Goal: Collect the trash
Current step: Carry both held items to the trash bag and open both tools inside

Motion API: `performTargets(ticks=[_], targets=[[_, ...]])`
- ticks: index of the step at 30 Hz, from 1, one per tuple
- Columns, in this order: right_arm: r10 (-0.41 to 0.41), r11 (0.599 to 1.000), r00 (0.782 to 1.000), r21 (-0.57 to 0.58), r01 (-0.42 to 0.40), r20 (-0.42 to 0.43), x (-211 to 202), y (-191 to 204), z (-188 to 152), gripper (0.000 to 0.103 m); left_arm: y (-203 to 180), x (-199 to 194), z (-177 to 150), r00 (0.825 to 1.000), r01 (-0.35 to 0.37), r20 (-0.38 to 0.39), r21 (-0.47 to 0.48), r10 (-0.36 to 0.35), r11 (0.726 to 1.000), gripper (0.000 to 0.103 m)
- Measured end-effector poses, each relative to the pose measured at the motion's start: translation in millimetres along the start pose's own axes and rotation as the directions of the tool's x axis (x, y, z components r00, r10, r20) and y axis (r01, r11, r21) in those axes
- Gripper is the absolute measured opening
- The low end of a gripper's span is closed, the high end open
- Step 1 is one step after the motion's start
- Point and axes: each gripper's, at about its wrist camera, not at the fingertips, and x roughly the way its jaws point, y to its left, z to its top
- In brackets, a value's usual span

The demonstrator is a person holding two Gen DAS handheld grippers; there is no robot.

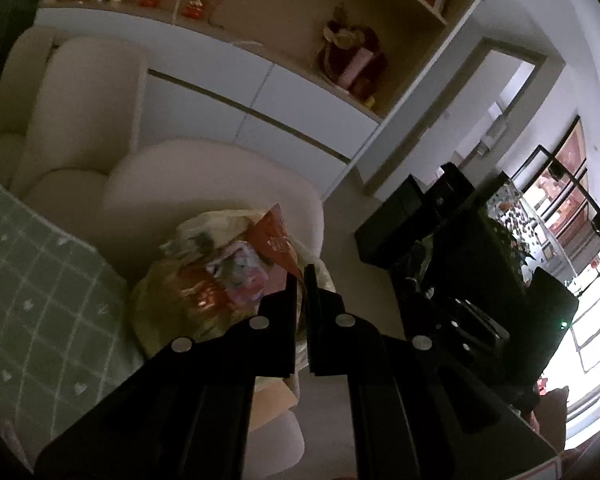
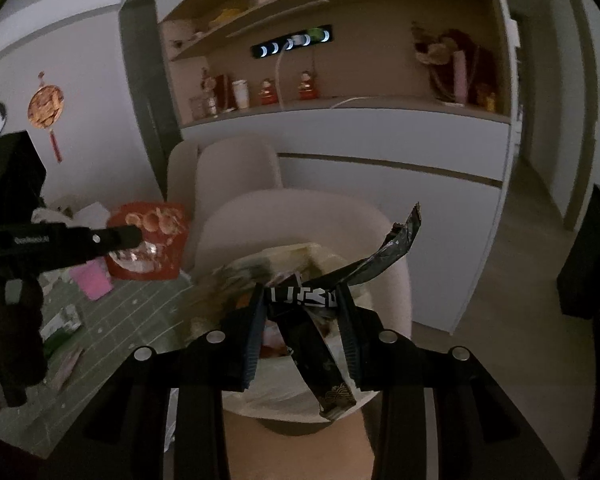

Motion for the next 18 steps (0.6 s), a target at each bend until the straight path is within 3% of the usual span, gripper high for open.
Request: performTargets(ticks=[4,8,9,12,15,18], targets=[[-0.003,1.0,1.0,0.018,0.003,-0.006,7.6,-14.0,-1.4,0.033,5.4,38.3,5.0,0.996,0.045,-0.077,-0.049,-0.049,0.998,0.003],[-0.002,0.999,1.0,0.038,0.003,-0.016,16.9,-25.8,-2.5,0.033,13.5,70.7,7.4,0.991,0.024,-0.129,-0.066,-0.032,0.998,0.004],[0.002,0.999,1.0,0.044,-0.001,-0.021,20.0,-28.1,-2.7,0.033,17.4,78.7,7.7,0.99,-0.001,-0.141,-0.069,-0.009,0.998,0.007],[0.018,0.999,0.999,0.042,-0.017,-0.035,28.0,-29.5,-3.1,0.034,26.9,87.8,9.5,0.989,-0.07,-0.139,-0.085,0.058,0.994,0.043],[0.041,0.999,0.998,0.03,-0.04,-0.045,38.3,-27.9,-1.8,0.034,39.5,77.6,5.6,0.99,-0.103,-0.112,-0.115,0.09,0.988,0.044],[0.075,0.997,0.996,0.034,-0.073,-0.057,52.5,-23.6,1.9,0.034,44.2,58.3,-0.2,0.98,-0.183,-0.093,-0.081,0.175,0.98,0.046]])
